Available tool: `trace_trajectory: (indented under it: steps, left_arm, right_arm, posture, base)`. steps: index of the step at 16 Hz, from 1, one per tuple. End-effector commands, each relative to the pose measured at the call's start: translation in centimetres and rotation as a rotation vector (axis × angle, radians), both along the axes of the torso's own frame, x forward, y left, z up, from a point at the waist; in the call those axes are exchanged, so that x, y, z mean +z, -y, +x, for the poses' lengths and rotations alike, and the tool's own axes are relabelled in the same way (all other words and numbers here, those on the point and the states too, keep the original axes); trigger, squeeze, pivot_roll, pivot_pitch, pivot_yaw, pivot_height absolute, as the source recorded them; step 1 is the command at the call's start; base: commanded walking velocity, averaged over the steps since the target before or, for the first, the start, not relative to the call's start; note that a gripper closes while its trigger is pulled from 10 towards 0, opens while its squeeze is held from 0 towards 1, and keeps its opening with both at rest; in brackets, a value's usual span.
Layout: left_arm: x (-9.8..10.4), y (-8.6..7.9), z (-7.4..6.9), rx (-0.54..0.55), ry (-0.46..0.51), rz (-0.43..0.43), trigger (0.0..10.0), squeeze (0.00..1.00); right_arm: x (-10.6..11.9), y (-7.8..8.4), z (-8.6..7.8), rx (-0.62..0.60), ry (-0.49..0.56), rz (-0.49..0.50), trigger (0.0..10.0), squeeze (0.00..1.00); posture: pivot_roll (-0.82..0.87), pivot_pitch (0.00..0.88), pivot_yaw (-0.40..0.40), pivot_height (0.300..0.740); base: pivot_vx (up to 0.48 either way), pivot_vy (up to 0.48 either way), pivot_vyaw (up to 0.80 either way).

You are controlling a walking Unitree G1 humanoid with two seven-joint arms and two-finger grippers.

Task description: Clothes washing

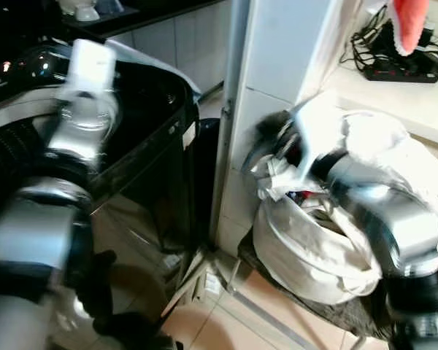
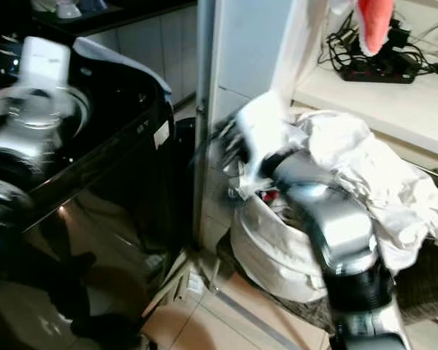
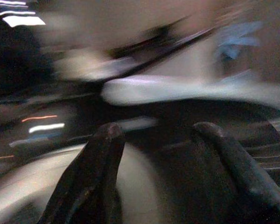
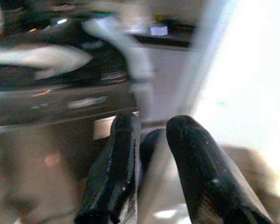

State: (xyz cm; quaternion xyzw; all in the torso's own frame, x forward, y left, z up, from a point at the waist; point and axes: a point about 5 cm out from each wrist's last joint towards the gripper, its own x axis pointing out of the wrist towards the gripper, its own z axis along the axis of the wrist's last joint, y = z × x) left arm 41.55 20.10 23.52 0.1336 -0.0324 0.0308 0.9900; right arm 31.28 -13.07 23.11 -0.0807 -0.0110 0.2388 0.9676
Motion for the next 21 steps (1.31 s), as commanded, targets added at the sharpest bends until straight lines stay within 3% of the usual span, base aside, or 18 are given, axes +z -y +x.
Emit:
trace_trajectory:
  steps: [1,3,4,5,7,10,13,14,18,19,21]
  left_arm:
    - [-0.4,3.5,-0.7,-0.296,0.044,-0.124,10.0,0.00]
    - [-2.1,6.0,-2.3,-0.470,0.037,-0.054,10.0,0.00]
    - [-3.1,8.4,-4.9,-0.666,0.070,-0.099,10.0,0.00]
    - [-3.3,9.7,-6.6,-0.784,0.091,-0.176,10.0,0.00]
    - [-3.9,11.3,-9.0,-0.959,0.063,-0.182,10.0,0.00]
    - [-3.6,12.2,-11.1,-1.080,0.042,-0.214,10.0,0.00]
    - [-3.2,12.8,-13.3,-1.202,-0.035,-0.188,10.0,0.00]
    - [-3.0,13.0,-13.8,-1.240,-0.053,-0.197,10.0,0.00]
    - [-2.9,13.0,-14.7,-1.265,-0.090,-0.196,10.0,0.00]
    - [-2.9,13.0,-14.7,-1.263,-0.096,-0.191,10.0,0.00]
    - [-2.8,13.0,-14.8,-1.258,-0.099,-0.188,10.0,0.00]
  right_arm:
    - [0.5,2.9,1.0,-0.189,0.020,0.007,10.0,1.00]
    - [0.7,4.9,1.4,-0.296,0.021,-0.005,10.0,1.00]
    - [1.1,7.0,1.7,-0.412,0.020,-0.023,10.0,1.00]
    - [1.4,8.6,1.9,-0.491,0.009,-0.017,10.0,1.00]
    - [1.5,11.5,2.0,-0.603,-0.052,0.076,10.0,1.00]
    - [1.2,13.5,2.0,-0.649,-0.121,0.111,10.0,1.00]
    - [-0.8,15.0,2.2,-0.664,-0.276,0.140,10.0,1.00]
    - [-1.3,15.3,2.3,-0.663,-0.299,0.154,10.0,0.00]
    - [-3.4,15.4,2.4,-0.638,-0.379,0.151,10.0,0.00]
    - [-3.7,15.4,2.4,-0.633,-0.393,0.153,8.1,0.00]
    - [-4.0,15.4,2.4,-0.631,-0.399,0.164,1.2,0.00]
  posture:
    - [-0.05,0.000,-0.027,0.740]
    - [-0.05,0.000,-0.026,0.740]
    - [-0.06,0.000,-0.029,0.740]
    - [-0.05,0.000,-0.032,0.740]
    - [-0.05,0.000,-0.037,0.740]
    - [-0.05,0.000,-0.038,0.740]
    - [-0.05,0.000,-0.035,0.740]
    - [-0.05,0.000,-0.035,0.740]
    - [-0.05,0.000,-0.036,0.740]
    - [-0.05,0.000,-0.036,0.740]
    - [-0.04,0.000,-0.037,0.740]
  base:
    - [0.000,0.000,0.00]
    - [0.000,0.000,0.00]
    - [0.000,0.000,0.00]
    - [0.000,0.000,0.00]
    - [0.000,0.000,0.00]
    - [0.000,0.000,0.00]
    - [0.000,0.000,0.00]
    - [0.000,0.000,0.00]
    - [0.000,0.000,0.00]
    - [0.000,0.000,0.00]
    - [0.000,0.000,0.00]
